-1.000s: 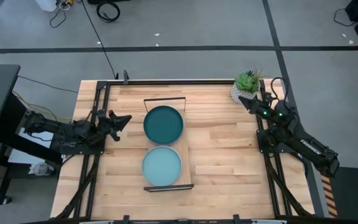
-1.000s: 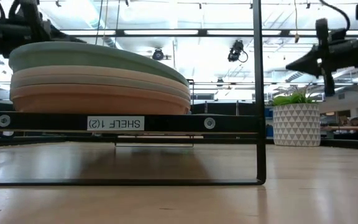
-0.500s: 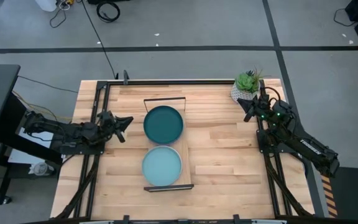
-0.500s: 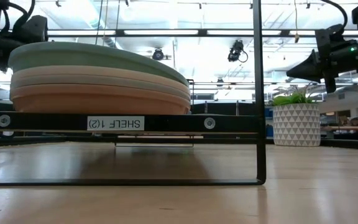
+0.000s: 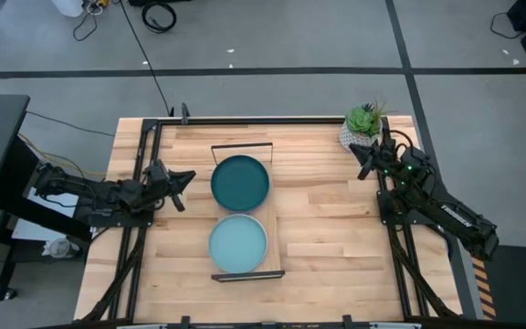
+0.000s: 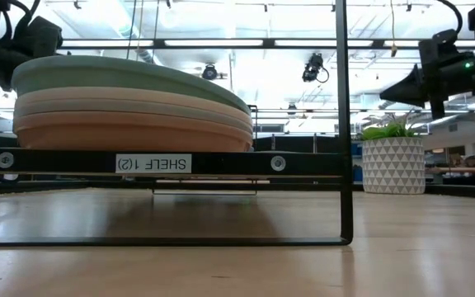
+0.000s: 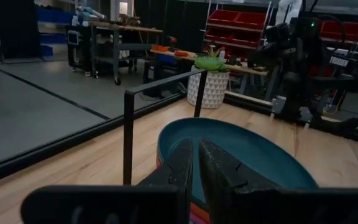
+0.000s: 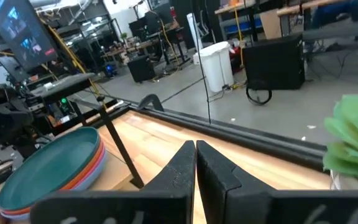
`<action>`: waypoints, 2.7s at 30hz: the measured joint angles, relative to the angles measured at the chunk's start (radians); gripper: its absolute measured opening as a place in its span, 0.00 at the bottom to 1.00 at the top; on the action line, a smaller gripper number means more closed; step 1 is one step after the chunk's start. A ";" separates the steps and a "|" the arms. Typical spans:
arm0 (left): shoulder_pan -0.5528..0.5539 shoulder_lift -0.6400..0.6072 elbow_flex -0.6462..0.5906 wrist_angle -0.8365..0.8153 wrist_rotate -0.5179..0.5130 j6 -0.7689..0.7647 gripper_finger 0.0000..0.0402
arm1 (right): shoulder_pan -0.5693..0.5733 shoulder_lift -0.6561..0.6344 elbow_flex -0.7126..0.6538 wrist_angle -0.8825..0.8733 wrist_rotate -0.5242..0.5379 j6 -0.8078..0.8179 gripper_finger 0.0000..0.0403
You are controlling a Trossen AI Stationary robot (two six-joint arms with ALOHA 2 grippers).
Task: Place and stack plates onto a shelf
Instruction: Return to Home Position
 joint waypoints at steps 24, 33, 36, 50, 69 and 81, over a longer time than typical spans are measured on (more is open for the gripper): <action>0.000 0.000 0.000 0.007 0.000 0.001 0.08 | 0.000 0.000 0.000 -0.047 0.003 -0.201 0.06; 0.000 0.000 0.000 0.007 0.000 0.001 0.08 | 0.000 0.000 0.000 -0.047 0.003 -0.201 0.06; 0.000 0.000 0.000 0.007 0.000 0.001 0.08 | 0.000 0.000 0.000 -0.047 0.003 -0.201 0.06; 0.000 0.000 0.000 0.008 0.000 0.001 0.08 | 0.000 0.000 0.000 -0.047 0.002 -0.201 0.06; 0.000 0.000 0.000 0.008 0.000 0.000 0.08 | 0.000 0.000 0.000 -0.048 0.002 -0.201 0.06; 0.000 0.000 0.000 0.008 0.000 0.001 0.08 | 0.000 0.000 0.000 -0.048 0.002 -0.201 0.06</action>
